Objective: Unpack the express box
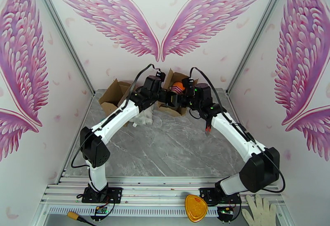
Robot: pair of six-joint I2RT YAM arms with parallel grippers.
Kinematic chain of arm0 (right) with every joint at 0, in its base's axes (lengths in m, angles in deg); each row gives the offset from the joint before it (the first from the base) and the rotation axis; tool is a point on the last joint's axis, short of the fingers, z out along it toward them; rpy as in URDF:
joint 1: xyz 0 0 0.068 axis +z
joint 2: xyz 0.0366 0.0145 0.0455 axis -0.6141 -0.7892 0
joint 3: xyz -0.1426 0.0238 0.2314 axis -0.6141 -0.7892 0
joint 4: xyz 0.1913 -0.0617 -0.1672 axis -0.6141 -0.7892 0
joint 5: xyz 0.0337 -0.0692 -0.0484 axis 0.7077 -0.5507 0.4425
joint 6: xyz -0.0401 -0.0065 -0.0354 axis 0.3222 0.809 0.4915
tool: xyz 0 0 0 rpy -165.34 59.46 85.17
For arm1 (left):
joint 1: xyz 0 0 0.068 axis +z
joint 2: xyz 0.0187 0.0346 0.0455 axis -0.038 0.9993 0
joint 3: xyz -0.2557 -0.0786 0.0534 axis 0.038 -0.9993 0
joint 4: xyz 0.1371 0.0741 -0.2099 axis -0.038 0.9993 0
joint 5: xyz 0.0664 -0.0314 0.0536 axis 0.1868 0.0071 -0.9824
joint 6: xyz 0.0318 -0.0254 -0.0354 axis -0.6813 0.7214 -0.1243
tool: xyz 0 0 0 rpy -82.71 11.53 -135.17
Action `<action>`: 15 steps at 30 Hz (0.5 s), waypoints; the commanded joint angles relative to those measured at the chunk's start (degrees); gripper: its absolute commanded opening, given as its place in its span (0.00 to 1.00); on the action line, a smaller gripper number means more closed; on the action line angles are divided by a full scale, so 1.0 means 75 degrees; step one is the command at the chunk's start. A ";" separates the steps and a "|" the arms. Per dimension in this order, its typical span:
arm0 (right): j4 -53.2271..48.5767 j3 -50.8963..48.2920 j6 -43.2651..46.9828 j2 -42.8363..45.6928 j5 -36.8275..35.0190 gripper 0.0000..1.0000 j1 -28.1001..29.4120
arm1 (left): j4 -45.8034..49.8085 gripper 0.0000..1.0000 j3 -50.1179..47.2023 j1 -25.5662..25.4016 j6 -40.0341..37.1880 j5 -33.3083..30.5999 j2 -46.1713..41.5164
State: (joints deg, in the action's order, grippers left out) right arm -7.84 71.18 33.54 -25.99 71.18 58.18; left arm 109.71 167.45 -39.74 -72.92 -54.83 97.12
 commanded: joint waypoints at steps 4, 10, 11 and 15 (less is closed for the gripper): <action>-0.0263 0.0150 -0.1605 -0.0218 -0.1473 0.56 0.0028 | -0.0908 0.00 -0.0180 -0.0229 -0.0266 -0.0104 -0.0531; -0.0328 0.0276 -0.2211 -0.0408 -0.2493 0.53 0.0128 | -0.1211 0.00 -0.0312 -0.0376 -0.0356 0.0013 -0.0555; -0.0382 0.0305 -0.2332 -0.0473 -0.2614 0.53 0.0126 | -0.1246 0.00 -0.0307 -0.0423 -0.0412 0.0026 -0.0549; -0.0223 0.0290 -0.2773 -0.0638 -0.2869 0.56 0.0128 | -0.1566 0.00 -0.0466 -0.0530 -0.0570 0.0413 -0.0624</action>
State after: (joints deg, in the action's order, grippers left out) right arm -9.30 71.99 17.04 -29.40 53.87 58.71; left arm 103.32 164.83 -43.10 -75.61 -54.48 96.61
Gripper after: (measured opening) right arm 0.554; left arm 0.075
